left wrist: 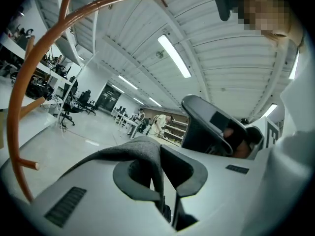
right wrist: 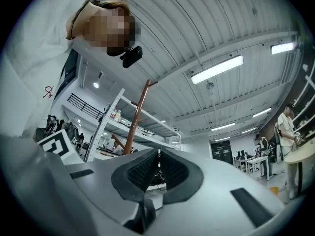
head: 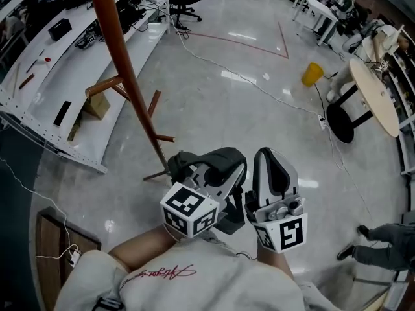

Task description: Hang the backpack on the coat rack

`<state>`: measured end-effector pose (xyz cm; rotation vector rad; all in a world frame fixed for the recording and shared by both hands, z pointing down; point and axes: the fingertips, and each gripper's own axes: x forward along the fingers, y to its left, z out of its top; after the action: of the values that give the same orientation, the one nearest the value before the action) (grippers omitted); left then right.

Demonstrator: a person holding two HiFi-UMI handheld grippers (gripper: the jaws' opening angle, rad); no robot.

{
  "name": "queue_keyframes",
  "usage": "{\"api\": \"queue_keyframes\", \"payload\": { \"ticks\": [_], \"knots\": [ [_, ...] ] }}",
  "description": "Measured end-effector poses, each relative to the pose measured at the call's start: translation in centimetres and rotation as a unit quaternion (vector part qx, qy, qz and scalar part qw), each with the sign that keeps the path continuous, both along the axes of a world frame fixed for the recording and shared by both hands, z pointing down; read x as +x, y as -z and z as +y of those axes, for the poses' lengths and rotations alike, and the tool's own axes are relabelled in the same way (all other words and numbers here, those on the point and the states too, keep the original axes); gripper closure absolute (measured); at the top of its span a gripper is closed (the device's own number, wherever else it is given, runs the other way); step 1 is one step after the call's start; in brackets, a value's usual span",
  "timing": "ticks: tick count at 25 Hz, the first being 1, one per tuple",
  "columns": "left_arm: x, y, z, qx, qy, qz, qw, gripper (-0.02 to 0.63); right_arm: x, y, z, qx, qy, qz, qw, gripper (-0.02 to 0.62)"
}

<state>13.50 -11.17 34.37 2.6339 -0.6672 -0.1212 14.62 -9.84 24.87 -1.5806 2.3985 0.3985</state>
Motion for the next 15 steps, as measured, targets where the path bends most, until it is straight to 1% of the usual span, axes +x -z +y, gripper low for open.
{"api": "queue_keyframes", "payload": {
  "ticks": [5, 8, 15],
  "knots": [
    [1.0, 0.4, -3.6, 0.0, 0.018, 0.013, 0.9998, 0.563, 2.0, -1.7, -0.1, -0.012, -0.009, -0.006, 1.0, 0.574],
    [1.0, 0.9, -5.3, 0.006, 0.029, 0.02, 0.9993, 0.563, 2.4, -2.1, -0.4, -0.016, -0.009, -0.007, 1.0, 0.574],
    [1.6, 1.7, -10.3, 0.026, 0.045, 0.011, 0.9986, 0.563, 2.8, -2.7, -1.9, -0.026, -0.009, -0.012, 1.0, 0.574]
  ]
}}
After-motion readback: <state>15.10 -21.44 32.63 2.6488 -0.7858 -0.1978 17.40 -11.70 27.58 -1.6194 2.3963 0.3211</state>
